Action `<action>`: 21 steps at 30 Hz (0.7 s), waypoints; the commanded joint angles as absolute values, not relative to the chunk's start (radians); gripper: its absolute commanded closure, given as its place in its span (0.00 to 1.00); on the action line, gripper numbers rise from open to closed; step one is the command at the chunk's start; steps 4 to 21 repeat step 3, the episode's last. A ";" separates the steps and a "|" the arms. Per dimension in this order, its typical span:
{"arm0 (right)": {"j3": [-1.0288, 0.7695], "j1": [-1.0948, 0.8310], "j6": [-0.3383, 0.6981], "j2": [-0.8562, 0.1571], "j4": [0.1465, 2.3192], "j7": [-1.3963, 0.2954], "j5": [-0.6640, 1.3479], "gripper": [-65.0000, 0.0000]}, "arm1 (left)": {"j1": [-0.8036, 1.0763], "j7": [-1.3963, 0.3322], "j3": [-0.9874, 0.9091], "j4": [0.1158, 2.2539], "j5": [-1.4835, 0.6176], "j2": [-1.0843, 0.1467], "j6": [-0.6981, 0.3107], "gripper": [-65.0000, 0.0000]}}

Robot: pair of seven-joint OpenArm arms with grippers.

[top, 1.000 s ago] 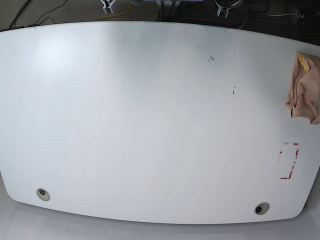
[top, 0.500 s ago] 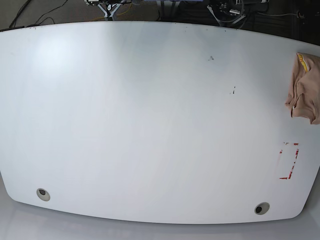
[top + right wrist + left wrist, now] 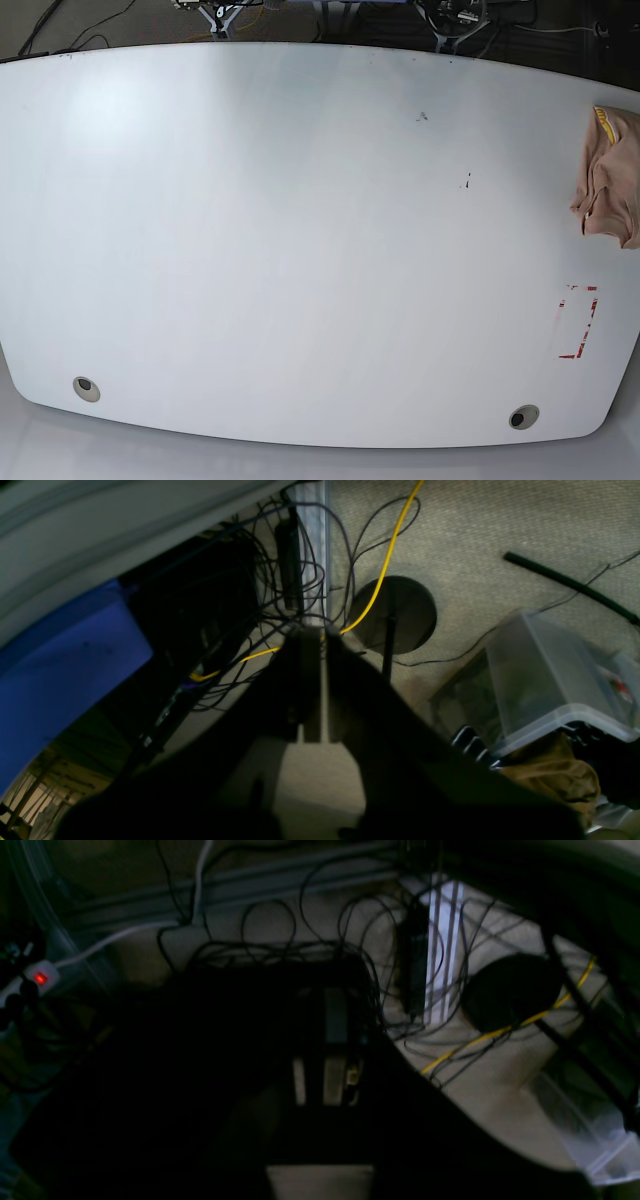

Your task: Layout the t-shirt on the table in an organized manner, then fold the t-shirt properly

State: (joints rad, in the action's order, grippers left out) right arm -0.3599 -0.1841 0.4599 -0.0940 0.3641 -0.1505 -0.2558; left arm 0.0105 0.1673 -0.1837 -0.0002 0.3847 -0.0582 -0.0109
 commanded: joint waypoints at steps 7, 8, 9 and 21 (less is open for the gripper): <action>-0.361 -0.177 0.466 -0.097 0.366 -0.147 -0.252 0.97 | 0.015 0.170 -0.185 0.000 0.383 -0.061 -0.007 0.95; -0.361 -0.177 0.466 -0.097 0.366 -0.147 -0.252 0.97 | 0.015 0.170 -0.185 0.000 0.383 -0.061 -0.007 0.95; -0.361 -0.177 0.466 -0.097 0.366 -0.147 -0.252 0.97 | 0.015 0.170 -0.185 0.000 0.383 -0.061 -0.007 0.95; -0.361 -0.177 0.466 -0.097 0.366 -0.147 -0.252 0.97 | 0.015 0.170 -0.185 0.000 0.383 -0.061 -0.007 0.95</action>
